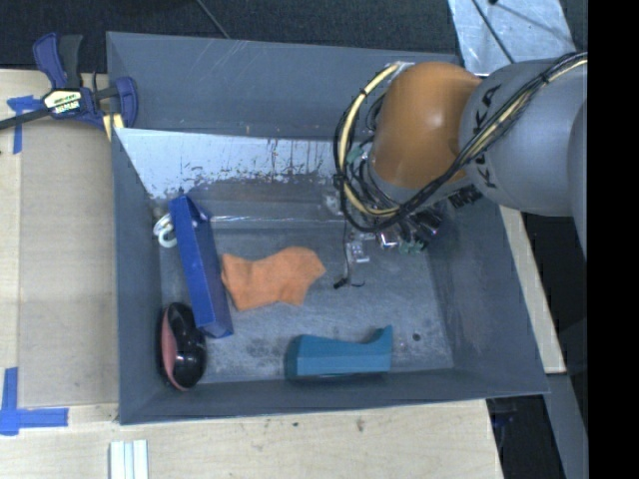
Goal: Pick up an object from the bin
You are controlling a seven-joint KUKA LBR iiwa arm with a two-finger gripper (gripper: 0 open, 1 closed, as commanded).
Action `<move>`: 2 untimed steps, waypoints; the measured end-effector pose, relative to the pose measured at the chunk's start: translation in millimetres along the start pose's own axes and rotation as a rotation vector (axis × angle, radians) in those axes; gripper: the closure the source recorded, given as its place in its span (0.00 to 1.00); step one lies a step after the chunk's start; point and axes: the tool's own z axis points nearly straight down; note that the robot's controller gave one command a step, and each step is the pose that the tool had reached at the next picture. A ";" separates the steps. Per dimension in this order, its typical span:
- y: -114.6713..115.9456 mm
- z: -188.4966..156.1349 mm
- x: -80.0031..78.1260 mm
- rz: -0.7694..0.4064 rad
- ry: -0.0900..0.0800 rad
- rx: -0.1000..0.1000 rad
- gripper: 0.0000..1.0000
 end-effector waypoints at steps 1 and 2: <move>19.3 28.6 -21.7 -0.002 -0.002 0.002 0.00; 47.1 57.2 -2.6 -0.047 0.001 0.001 1.00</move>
Offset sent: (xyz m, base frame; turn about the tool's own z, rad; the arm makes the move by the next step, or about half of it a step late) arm -0.0029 0.0476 -0.0576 -0.0474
